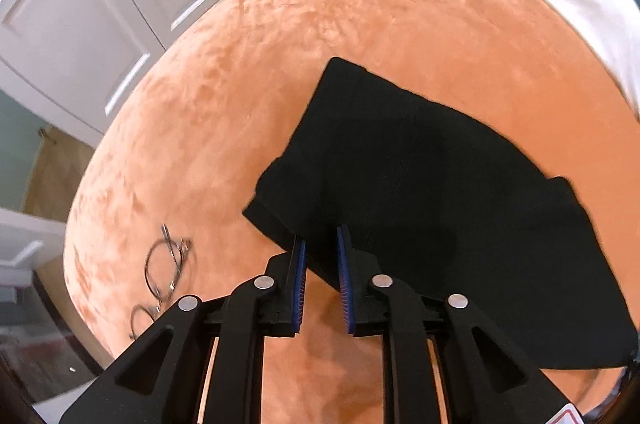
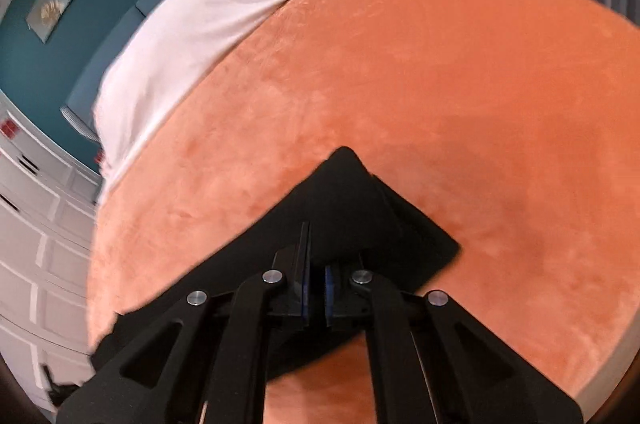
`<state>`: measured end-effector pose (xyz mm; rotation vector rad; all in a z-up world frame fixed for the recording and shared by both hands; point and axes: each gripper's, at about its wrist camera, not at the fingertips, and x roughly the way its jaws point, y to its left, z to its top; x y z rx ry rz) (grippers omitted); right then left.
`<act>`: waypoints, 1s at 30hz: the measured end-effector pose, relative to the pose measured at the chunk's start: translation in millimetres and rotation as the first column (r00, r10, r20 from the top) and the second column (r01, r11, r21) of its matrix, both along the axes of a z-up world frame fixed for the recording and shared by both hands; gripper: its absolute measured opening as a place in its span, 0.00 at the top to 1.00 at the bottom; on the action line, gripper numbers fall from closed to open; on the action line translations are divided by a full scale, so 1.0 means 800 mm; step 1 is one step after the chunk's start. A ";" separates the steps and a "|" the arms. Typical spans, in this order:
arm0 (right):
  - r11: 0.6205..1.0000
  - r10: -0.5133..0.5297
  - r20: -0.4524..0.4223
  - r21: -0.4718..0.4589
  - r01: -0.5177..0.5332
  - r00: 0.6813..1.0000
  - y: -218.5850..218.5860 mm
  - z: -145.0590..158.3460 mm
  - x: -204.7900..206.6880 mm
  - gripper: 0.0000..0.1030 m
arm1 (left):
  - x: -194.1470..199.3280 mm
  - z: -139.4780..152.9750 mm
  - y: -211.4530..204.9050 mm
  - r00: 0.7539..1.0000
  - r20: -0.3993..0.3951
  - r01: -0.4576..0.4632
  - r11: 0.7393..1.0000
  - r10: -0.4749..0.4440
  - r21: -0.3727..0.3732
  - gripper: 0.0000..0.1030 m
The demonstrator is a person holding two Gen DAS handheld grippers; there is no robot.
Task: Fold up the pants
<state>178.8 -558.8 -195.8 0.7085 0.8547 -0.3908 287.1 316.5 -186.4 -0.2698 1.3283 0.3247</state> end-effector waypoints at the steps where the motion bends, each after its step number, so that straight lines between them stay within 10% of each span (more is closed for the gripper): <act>1: 1.000 -0.010 -0.054 0.008 0.011 0.998 -0.004 -0.024 0.002 0.97 | 0.004 -0.016 0.001 1.000 -0.025 0.009 1.000 -0.008 0.011 0.84; 4: 0.993 -0.056 -0.117 0.095 0.068 0.992 -0.008 -0.083 -0.003 0.95 | 0.006 -0.064 0.003 0.993 -0.118 0.007 1.000 -0.004 0.029 0.83; 11: 0.984 -0.149 -0.067 -0.113 0.140 0.987 0.017 -0.012 -0.052 0.81 | -0.024 -0.002 0.030 0.998 0.028 -0.053 0.997 0.054 -0.052 0.82; 15: 0.974 0.120 0.001 -0.193 -0.117 0.993 0.113 0.035 -0.009 0.81 | -0.032 0.068 0.010 0.983 0.150 -0.141 0.958 0.105 0.250 0.67; 21: 0.752 0.659 0.041 -0.039 -0.658 0.751 0.363 0.021 0.148 0.83 | 0.023 0.057 -0.041 0.981 0.191 -0.024 0.979 -0.015 0.204 0.49; 26: 0.571 0.821 -0.013 0.004 -0.821 0.571 0.531 -0.011 0.252 0.84 | 0.056 -0.064 -0.060 0.999 -0.043 0.018 0.991 -0.013 0.132 0.48; 30: 0.495 0.865 -0.088 -0.005 -0.869 0.494 0.611 -0.041 0.298 0.84 | 0.045 -0.068 -0.043 0.999 0.030 0.008 0.996 -0.010 0.088 0.46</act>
